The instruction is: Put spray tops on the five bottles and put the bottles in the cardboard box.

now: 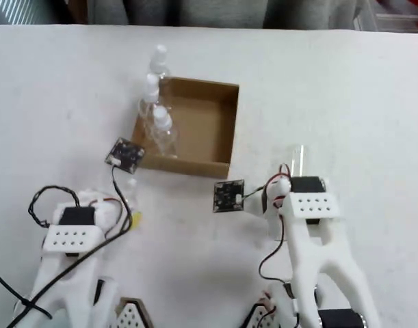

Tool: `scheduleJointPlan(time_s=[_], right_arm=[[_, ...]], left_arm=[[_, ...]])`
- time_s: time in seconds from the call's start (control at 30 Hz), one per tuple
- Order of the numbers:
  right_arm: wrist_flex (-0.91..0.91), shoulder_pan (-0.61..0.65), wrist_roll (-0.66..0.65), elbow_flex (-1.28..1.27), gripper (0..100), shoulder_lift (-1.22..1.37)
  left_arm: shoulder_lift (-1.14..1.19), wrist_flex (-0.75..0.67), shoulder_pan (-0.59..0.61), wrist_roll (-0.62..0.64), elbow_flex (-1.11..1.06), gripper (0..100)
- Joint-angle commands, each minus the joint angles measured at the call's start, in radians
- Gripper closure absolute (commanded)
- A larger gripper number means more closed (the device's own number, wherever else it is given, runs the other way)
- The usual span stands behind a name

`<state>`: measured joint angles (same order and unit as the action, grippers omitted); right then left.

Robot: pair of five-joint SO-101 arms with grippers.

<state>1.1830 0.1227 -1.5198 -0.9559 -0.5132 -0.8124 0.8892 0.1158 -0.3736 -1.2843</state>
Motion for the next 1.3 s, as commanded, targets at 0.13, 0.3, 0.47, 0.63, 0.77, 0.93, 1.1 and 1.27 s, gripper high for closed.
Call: scheduleJointPlan(time_s=[0.13,0.3,0.47,0.63,0.77,0.93,1.1,1.27], right_arm=[[-0.085,0.019,0.018,-0.034,80.2,0.002],[-0.085,-0.008,0.008,-0.034,80.1,0.002],[-0.093,-0.038,-0.051,-0.048,80.1,0.004],[-0.143,-0.036,-0.052,-0.097,80.1,0.004],[-0.186,-0.041,-0.052,-0.118,80.3,0.004],[-0.188,-0.041,-0.052,-0.129,80.3,0.004],[-0.189,-0.042,-0.094,-0.157,80.4,0.004],[-0.189,-0.047,-0.106,-0.167,80.4,0.004]], left_arm=[[-0.031,-0.020,0.007,0.002,0.005,83],[-0.031,-0.020,0.007,0.002,0.005,83],[-0.033,-0.020,0.007,0.002,0.005,83],[-0.033,-0.020,0.007,0.002,0.003,83],[-0.033,-0.020,0.007,0.002,0.003,83],[-0.033,-0.020,0.007,0.002,0.003,83],[-0.033,-0.020,0.007,0.002,0.003,83],[-0.033,-0.020,0.007,0.002,0.003,83]])
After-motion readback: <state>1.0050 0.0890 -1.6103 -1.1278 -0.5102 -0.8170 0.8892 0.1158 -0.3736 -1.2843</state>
